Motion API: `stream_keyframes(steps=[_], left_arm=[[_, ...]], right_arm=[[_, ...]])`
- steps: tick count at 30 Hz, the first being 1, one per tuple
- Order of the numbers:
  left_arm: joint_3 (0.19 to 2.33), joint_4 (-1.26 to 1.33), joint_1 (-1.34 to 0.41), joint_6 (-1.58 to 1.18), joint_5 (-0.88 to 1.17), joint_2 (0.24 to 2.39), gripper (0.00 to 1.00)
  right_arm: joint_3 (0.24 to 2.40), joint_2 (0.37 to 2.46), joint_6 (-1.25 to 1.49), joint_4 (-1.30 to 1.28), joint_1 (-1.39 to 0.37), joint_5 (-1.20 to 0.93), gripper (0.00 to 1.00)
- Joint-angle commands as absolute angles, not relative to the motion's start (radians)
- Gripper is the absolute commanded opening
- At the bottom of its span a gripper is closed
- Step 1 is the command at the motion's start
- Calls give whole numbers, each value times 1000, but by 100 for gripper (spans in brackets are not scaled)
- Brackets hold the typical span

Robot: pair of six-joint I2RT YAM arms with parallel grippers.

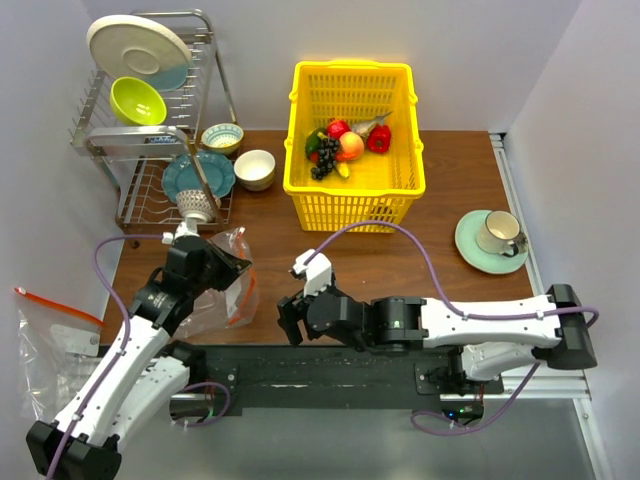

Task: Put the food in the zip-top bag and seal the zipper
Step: Pick up the zipper food storage bag at the corner of the board, then open the zipper of the food storage bag.

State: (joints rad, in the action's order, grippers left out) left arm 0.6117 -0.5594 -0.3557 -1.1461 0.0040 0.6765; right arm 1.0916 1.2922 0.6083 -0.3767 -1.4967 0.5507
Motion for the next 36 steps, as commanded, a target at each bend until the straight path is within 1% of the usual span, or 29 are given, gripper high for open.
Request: stream_keyframes(steps=[1, 3, 4, 5, 9, 19, 21, 31, 35, 36], left_arm=[[655, -523, -360, -1180, 9, 664, 0], [657, -526, -360, -1181, 9, 655, 0], [657, -526, -360, -1183, 9, 653, 0], [658, -529, -360, -1183, 8, 650, 0], [660, -537, -360, -1189, 15, 644, 0], [666, -552, -360, -1209, 28, 615, 0], [666, -554, -360, -1209, 31, 614, 0], [672, -560, -361, -1210, 32, 620, 0], [675, -566, -360, -1210, 34, 612, 0], [676, -568, -360, -1210, 35, 612, 0]], right_arm=[[1184, 1362, 615, -284, -1497, 652, 70], [1213, 1391, 611, -262, -1496, 664, 67], [1219, 1405, 611, -256, -1496, 666, 63], [1238, 1432, 609, -253, -1494, 667, 62], [1273, 1483, 624, -253, -1470, 664, 60], [1267, 1537, 624, -193, -1384, 565, 49], [1273, 1548, 620, -183, -1379, 540, 45], [1331, 1632, 603, -178, -1364, 495, 46], [1344, 1652, 618, -213, -1353, 523, 34], [1342, 1652, 624, -213, -1348, 526, 26]])
